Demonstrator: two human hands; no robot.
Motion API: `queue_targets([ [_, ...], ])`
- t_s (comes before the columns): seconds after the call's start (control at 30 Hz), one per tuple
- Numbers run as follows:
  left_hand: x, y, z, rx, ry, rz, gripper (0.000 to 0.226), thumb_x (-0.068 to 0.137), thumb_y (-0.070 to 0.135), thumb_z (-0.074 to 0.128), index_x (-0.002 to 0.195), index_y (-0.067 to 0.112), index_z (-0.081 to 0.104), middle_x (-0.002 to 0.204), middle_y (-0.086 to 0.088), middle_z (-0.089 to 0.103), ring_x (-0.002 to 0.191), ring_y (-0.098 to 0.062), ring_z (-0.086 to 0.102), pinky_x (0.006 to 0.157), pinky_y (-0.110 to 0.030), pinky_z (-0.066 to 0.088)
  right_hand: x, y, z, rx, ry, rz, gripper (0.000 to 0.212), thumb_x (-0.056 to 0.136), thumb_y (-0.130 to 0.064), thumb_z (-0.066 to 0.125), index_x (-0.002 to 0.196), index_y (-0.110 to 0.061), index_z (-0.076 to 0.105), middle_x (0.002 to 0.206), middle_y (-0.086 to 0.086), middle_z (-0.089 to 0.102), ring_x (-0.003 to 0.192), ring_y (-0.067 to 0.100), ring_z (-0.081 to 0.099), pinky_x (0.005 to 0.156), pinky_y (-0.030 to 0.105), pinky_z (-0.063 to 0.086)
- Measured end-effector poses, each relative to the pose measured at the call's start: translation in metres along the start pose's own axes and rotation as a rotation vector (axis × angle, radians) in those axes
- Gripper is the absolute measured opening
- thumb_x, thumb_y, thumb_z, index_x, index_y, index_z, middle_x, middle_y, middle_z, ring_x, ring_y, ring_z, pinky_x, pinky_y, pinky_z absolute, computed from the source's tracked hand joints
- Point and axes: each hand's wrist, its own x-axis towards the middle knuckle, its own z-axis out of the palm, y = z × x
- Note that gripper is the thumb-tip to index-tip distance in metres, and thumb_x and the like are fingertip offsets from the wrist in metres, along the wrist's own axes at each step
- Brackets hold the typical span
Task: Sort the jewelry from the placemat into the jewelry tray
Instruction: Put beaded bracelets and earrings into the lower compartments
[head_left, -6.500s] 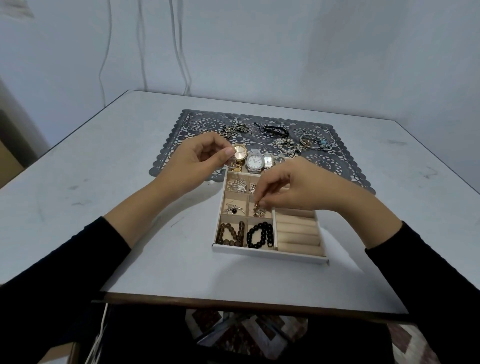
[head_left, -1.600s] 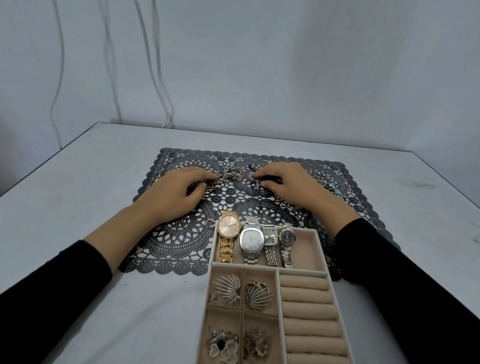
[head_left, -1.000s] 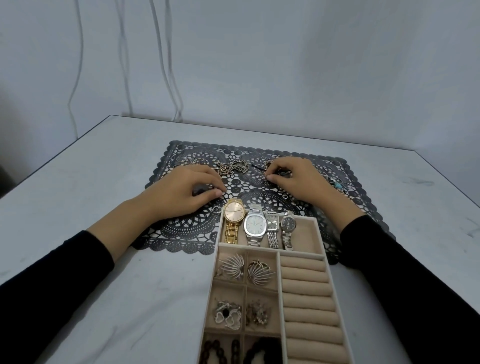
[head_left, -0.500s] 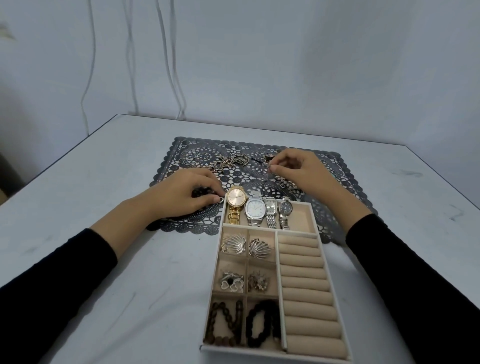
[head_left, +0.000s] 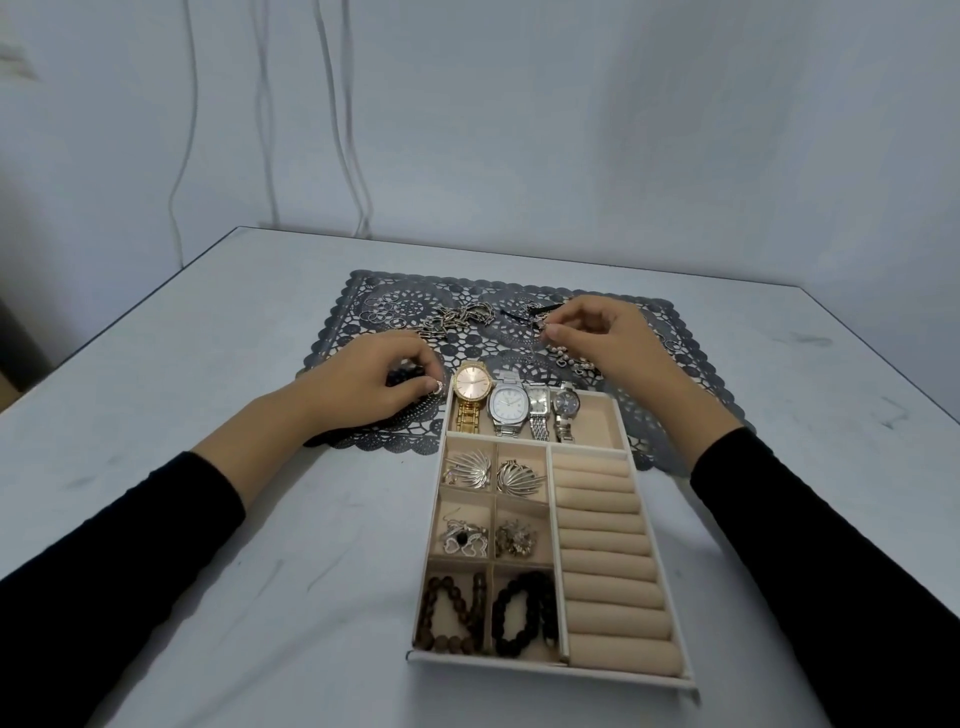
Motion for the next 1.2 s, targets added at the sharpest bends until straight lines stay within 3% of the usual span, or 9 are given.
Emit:
queue_targets([
  [0.2,-0.003,0.005,-0.003,-0.077,0.079,-0.099,0.009,0.092,0.018,0.065,0.092,0.027,0.064,0.095,0.017,0.067,0.096,0.002,0.061,0.088,-0.015,0.043,-0.005,-0.006,0.000,0.059,0.036,0.027,0.012,0.085,-0.019,0.071,0.095,-0.013,0.071,0.087,0.004,0.074,0.088,0.026,0.068,0.083,0.037,0.054],
  [0.43,-0.009,0.016,-0.007,-0.276,0.302,-0.173,0.006,0.091,0.018,0.066,0.095,0.022,0.069,0.091,0.010,0.070,0.088,-0.003,0.064,0.084,-0.017,0.047,-0.012,-0.018,-0.002,0.162,0.086,0.038,0.014,0.084,-0.016,0.071,0.097,-0.009,0.070,0.093,0.010,0.073,0.085,0.019,0.067,0.077,0.029,0.055],
  [0.6,-0.013,0.030,-0.009,-0.402,0.393,-0.177,0.006,0.090,0.021,0.068,0.095,0.022,0.071,0.090,0.002,0.070,0.086,-0.013,0.065,0.080,-0.023,0.051,-0.022,-0.037,-0.004,0.268,0.123,-0.001,0.015,0.085,-0.009,0.069,0.099,-0.003,0.068,0.089,0.011,0.070,0.073,0.008,0.064,0.061,0.014,0.049],
  [0.73,-0.020,0.042,-0.011,-0.500,0.446,-0.165,0.006,0.088,0.021,0.070,0.093,0.025,0.071,0.089,-0.009,0.069,0.079,-0.013,0.060,0.072,-0.026,0.049,-0.032,-0.052,-0.007,0.359,0.118,-0.051,0.008,0.086,-0.007,0.067,0.094,-0.008,0.068,0.091,0.013,0.069,0.082,0.016,0.065,0.066,0.020,0.052],
  [1.0,-0.033,0.069,-0.008,-0.591,0.487,-0.153,0.009,0.087,0.014,0.070,0.092,0.021,0.071,0.084,0.001,0.069,0.079,-0.007,0.062,0.075,-0.016,0.051,-0.064,-0.083,-0.008,0.478,0.042,-0.114,0.010,0.085,-0.006,0.066,0.095,-0.008,0.067,0.091,0.010,0.071,0.086,0.019,0.065,0.075,0.025,0.053],
  [1.2,-0.043,0.077,-0.004,-0.571,0.479,-0.131,0.010,0.088,0.016,0.070,0.094,0.023,0.072,0.092,-0.009,0.071,0.083,-0.016,0.065,0.077,-0.025,0.054,-0.090,-0.095,-0.003,0.468,-0.029,-0.157,0.008,0.087,-0.005,0.065,0.094,-0.007,0.067,0.091,0.013,0.069,0.084,0.019,0.064,0.076,0.028,0.053],
])
